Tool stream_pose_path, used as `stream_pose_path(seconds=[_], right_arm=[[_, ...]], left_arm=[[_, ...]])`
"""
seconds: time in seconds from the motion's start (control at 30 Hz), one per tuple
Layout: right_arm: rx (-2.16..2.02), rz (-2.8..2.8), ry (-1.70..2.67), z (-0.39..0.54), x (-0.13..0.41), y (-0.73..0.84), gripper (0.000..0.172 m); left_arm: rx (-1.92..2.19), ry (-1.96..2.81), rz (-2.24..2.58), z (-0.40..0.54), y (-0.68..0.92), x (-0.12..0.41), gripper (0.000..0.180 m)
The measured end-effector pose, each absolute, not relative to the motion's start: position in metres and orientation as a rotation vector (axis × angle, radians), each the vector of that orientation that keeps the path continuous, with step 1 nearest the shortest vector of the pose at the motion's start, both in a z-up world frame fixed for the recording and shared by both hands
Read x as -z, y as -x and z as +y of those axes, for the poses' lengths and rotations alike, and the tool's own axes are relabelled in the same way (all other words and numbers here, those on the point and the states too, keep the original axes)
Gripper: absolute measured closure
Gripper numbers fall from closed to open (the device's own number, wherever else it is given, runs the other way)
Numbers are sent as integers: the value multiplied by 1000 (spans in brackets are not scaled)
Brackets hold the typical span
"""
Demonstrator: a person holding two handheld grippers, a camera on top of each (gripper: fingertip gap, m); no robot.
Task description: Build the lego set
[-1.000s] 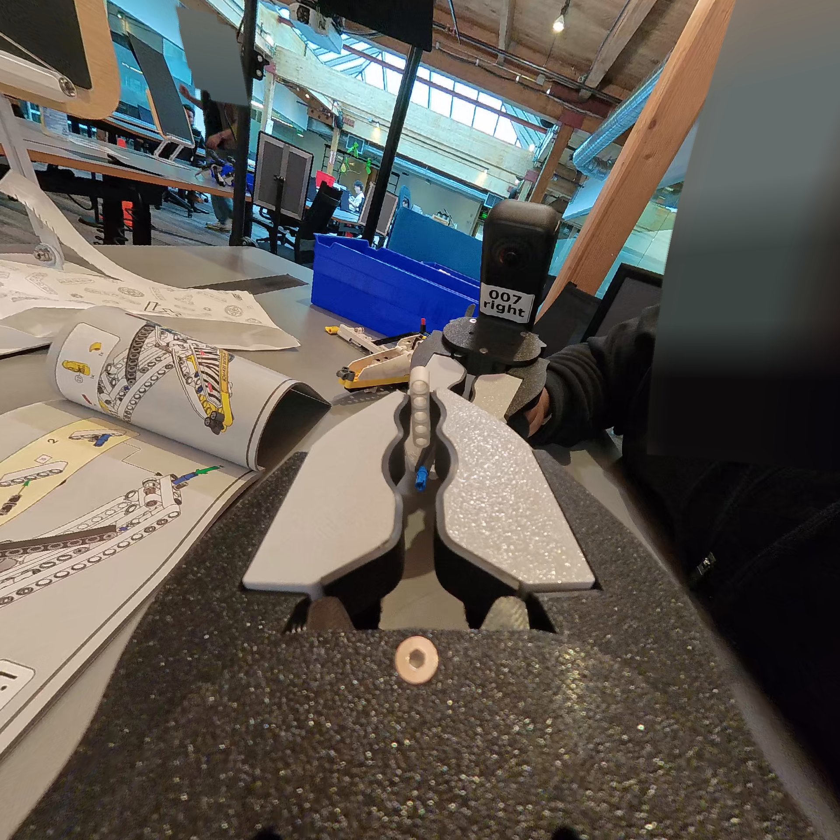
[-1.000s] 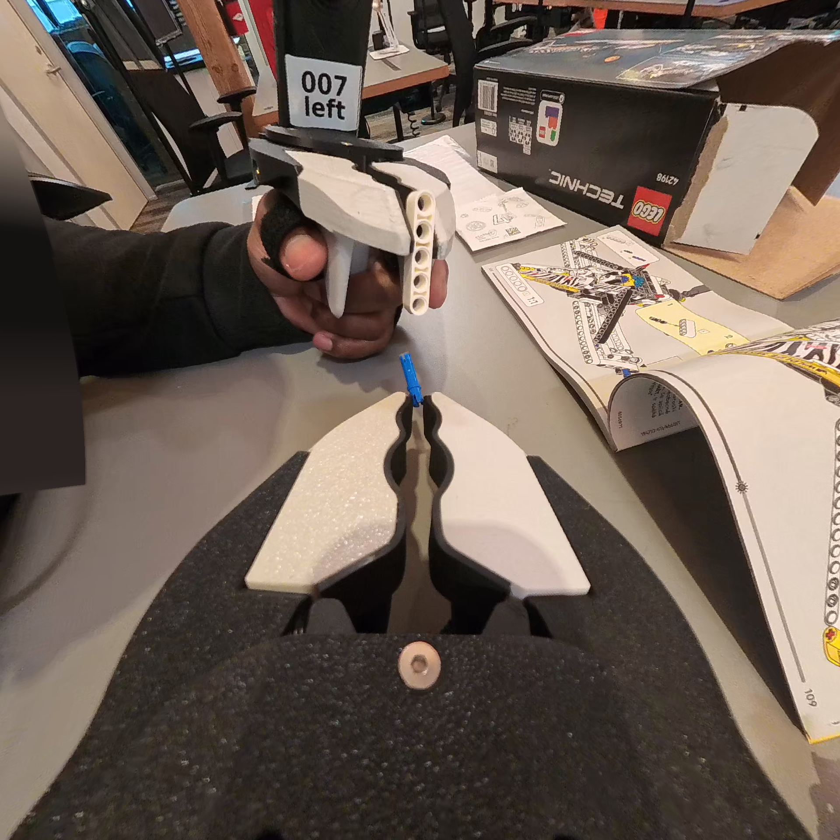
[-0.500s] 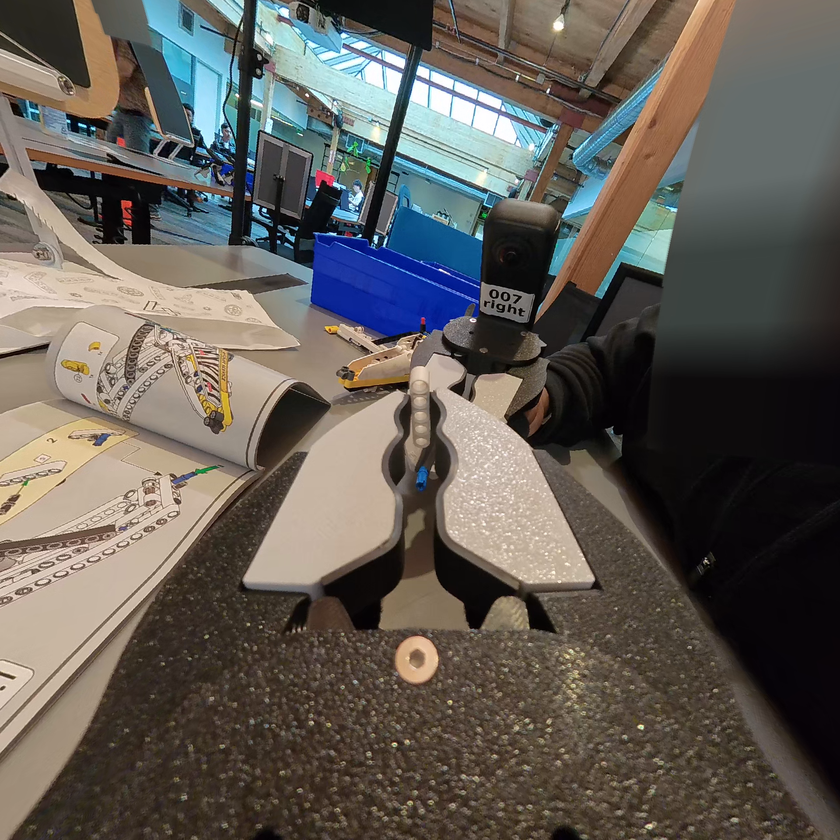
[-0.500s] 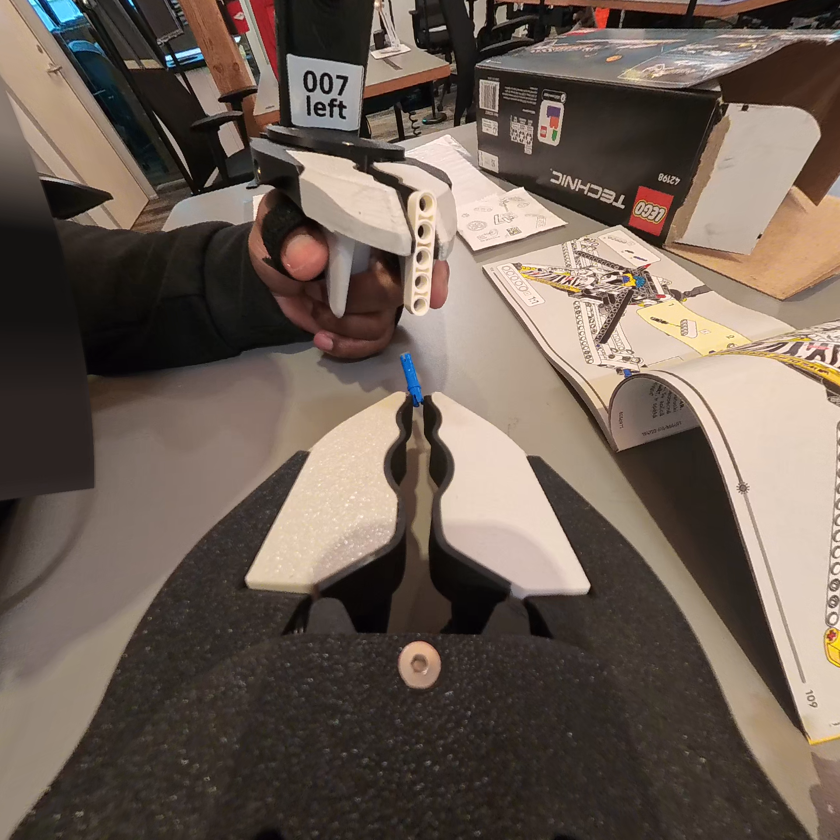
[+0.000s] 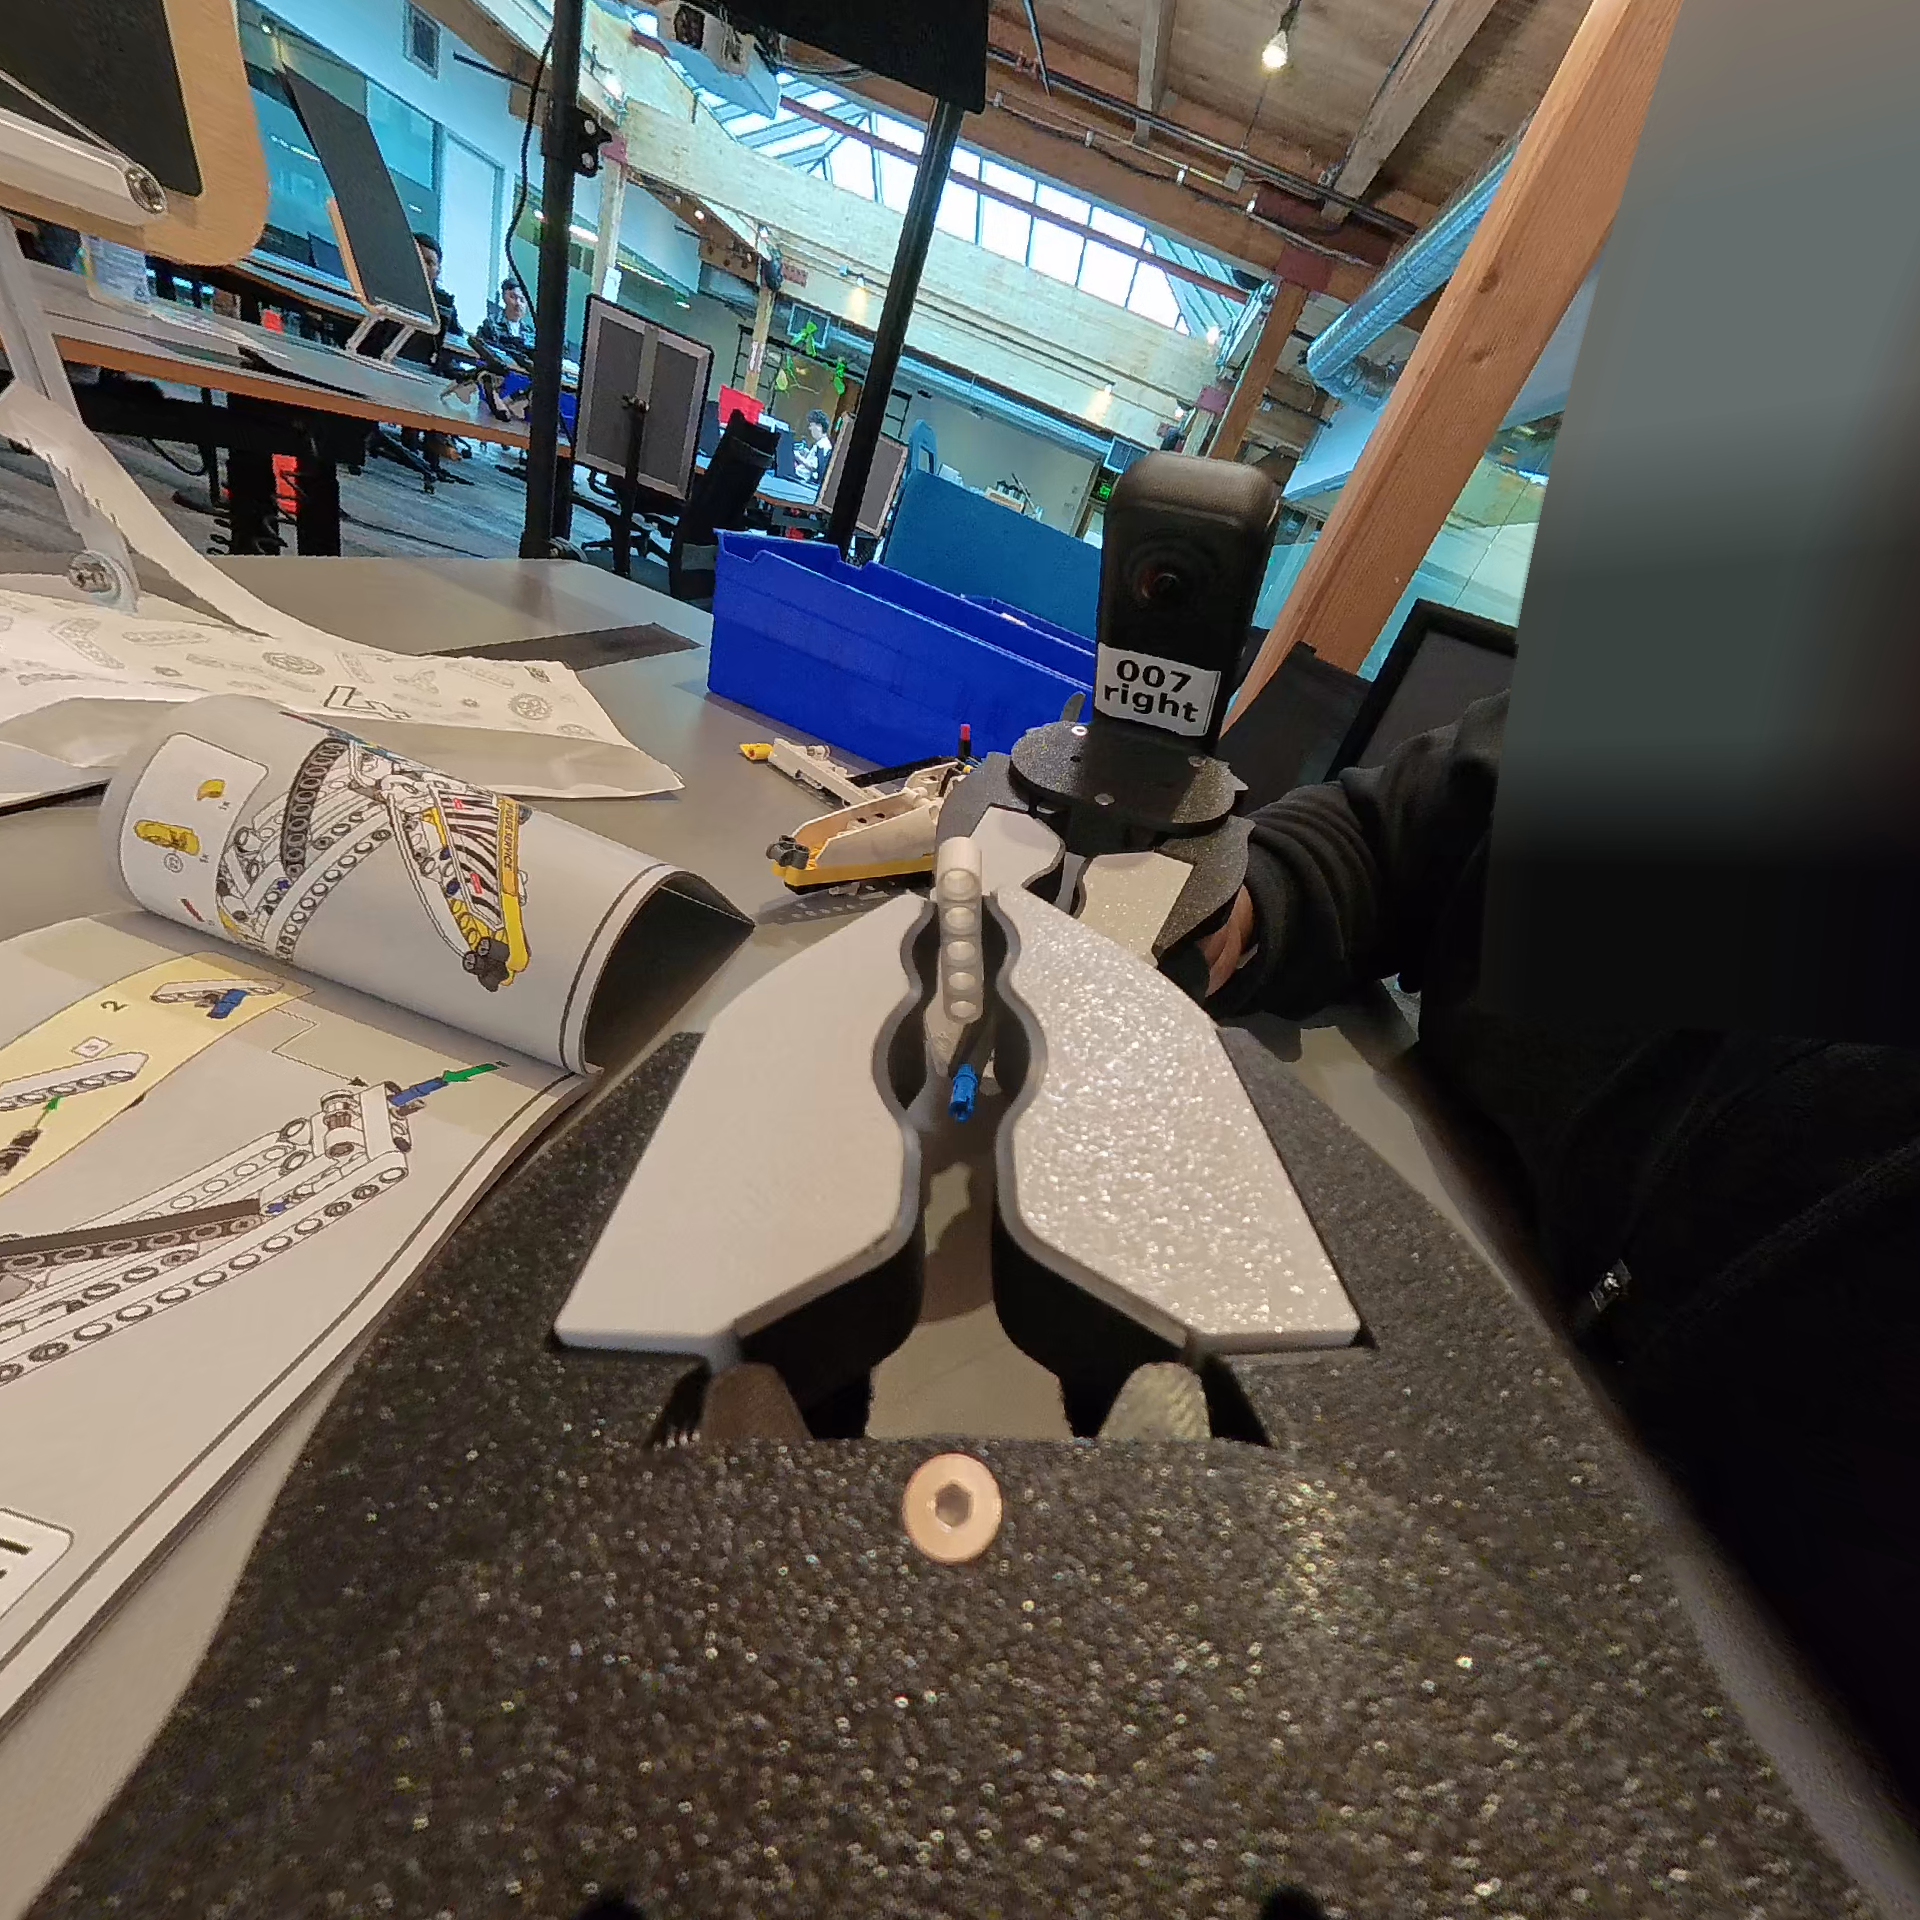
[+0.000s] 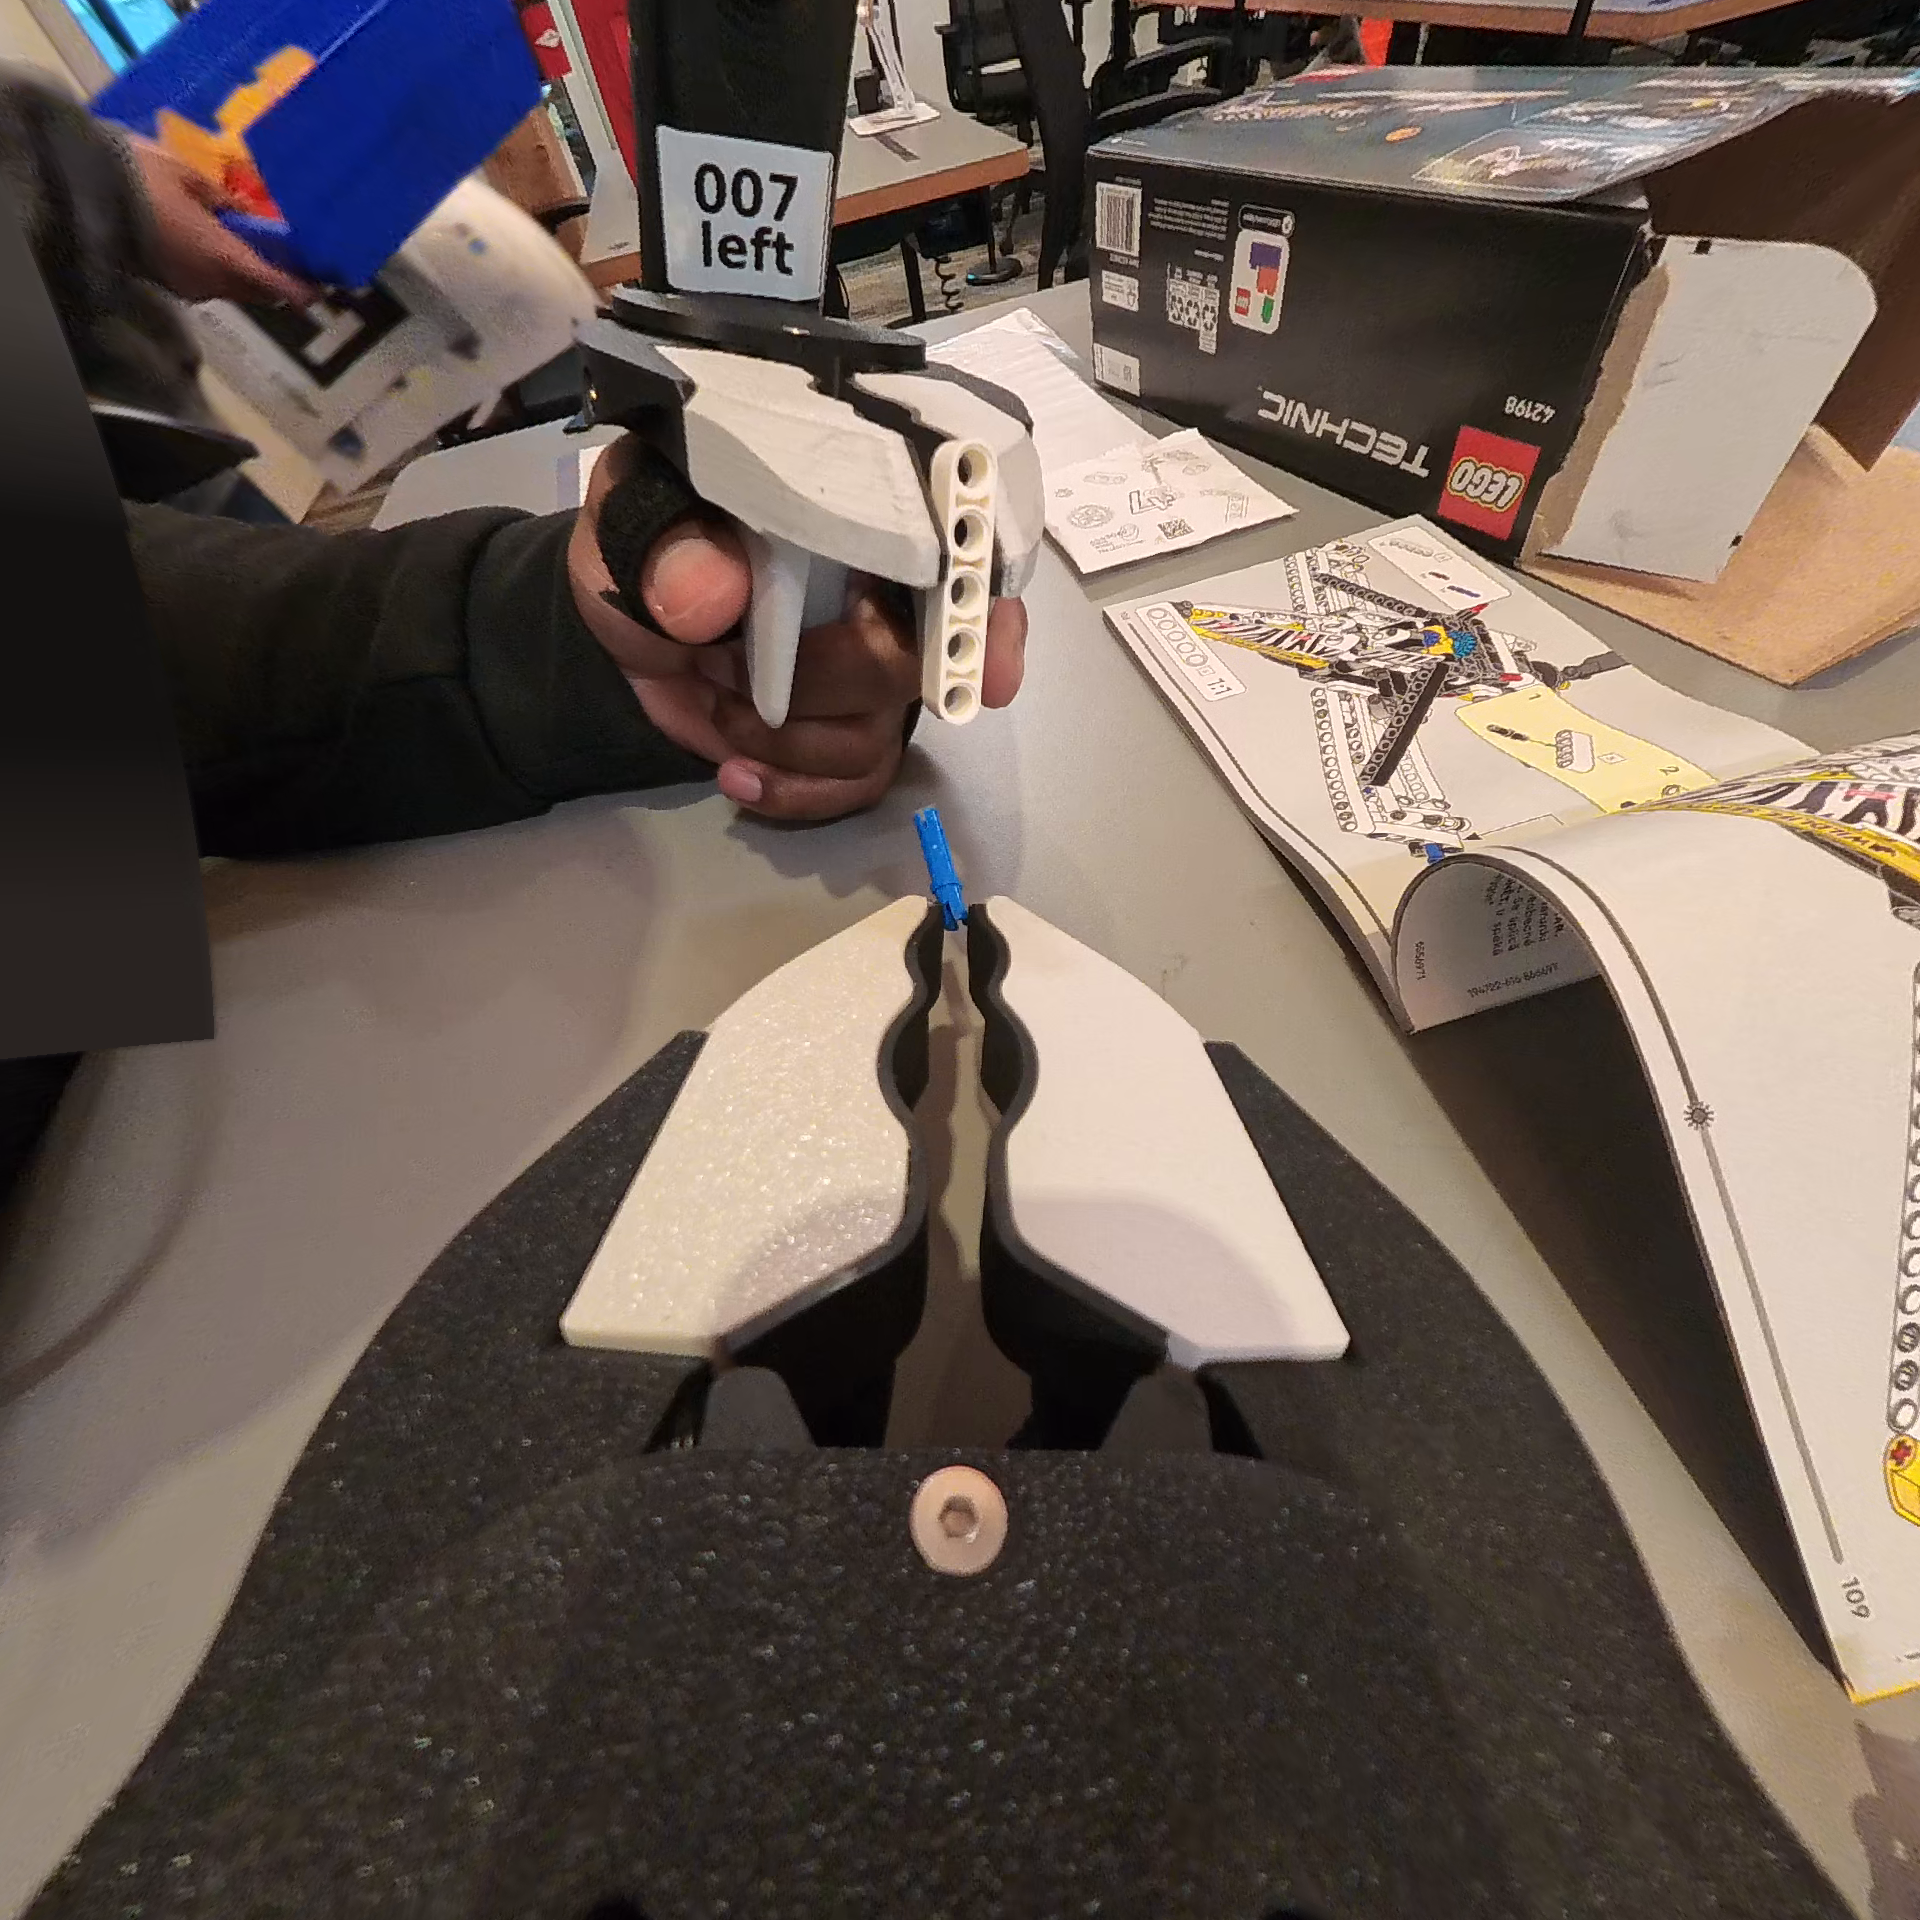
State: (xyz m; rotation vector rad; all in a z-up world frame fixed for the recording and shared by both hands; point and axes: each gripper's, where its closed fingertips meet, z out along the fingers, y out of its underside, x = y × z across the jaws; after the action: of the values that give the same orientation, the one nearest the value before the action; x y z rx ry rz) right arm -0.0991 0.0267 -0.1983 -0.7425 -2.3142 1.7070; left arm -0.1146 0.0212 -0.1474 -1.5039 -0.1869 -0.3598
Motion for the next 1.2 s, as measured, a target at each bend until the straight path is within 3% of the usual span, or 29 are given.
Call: stream_pose_path(seconds=[0.97,1.2], right_arm=[[-1788,-2231,733,33,187,100,168],[-1572,-2369,773,40,208,103,168]], left_arm=[[443,1644,-162,19,109,165,173],[334,1942,-170,20,109,204,173]])
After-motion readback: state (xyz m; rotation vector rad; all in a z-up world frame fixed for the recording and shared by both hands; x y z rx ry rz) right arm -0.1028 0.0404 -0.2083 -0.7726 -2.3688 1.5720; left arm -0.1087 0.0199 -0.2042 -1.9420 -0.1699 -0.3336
